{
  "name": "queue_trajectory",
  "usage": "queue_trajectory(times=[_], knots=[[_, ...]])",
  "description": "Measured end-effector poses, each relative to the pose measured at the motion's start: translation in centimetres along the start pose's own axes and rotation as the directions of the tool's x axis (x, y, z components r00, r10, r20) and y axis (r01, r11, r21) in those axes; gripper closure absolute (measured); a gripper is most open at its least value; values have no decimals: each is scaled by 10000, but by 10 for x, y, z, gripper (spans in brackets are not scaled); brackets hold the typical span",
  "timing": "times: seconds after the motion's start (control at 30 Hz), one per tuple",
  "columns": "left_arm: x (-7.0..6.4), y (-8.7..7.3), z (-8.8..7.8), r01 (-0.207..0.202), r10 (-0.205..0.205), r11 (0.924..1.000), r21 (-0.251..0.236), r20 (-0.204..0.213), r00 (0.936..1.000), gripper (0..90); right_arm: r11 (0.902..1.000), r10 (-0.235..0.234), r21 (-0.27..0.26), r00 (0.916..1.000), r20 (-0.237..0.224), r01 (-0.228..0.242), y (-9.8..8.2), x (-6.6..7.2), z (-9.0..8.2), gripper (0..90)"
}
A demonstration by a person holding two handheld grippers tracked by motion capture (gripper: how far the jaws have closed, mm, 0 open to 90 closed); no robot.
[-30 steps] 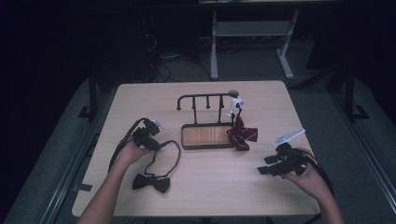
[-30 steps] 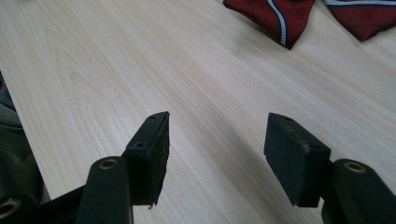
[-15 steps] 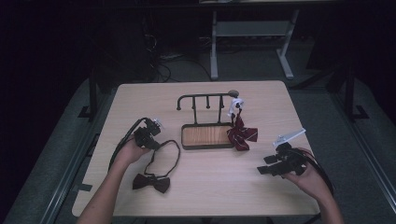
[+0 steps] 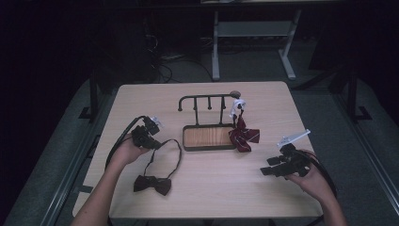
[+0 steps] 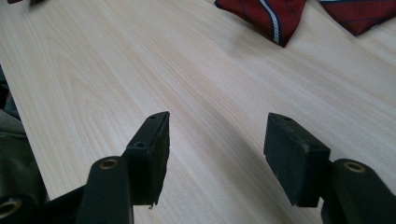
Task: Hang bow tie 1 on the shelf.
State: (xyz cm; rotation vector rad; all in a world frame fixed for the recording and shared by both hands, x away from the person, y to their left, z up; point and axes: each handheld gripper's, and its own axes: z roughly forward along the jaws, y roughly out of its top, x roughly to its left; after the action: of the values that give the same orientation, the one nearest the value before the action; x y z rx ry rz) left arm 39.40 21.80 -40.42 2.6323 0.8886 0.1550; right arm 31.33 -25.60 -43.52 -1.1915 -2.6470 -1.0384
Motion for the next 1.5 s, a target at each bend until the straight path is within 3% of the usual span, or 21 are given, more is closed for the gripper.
queue_trajectory(times=[0.47,0.83,1.5], knots=[[-12,6,-29,-719,714,9971,-249,-185,9973,895,9997,207,-133,9997,-129,-209,-3,-6,0,404],[-21,11,-42,-1108,1109,9934,-309,0,9938,895,9996,233,-175,9997,-121,-235,-4,-8,-1,403],[-28,19,-69,-1357,1379,9876,-789,234,9902,897,9997,204,-161,9997,-151,-206,-5,-8,1,403]])
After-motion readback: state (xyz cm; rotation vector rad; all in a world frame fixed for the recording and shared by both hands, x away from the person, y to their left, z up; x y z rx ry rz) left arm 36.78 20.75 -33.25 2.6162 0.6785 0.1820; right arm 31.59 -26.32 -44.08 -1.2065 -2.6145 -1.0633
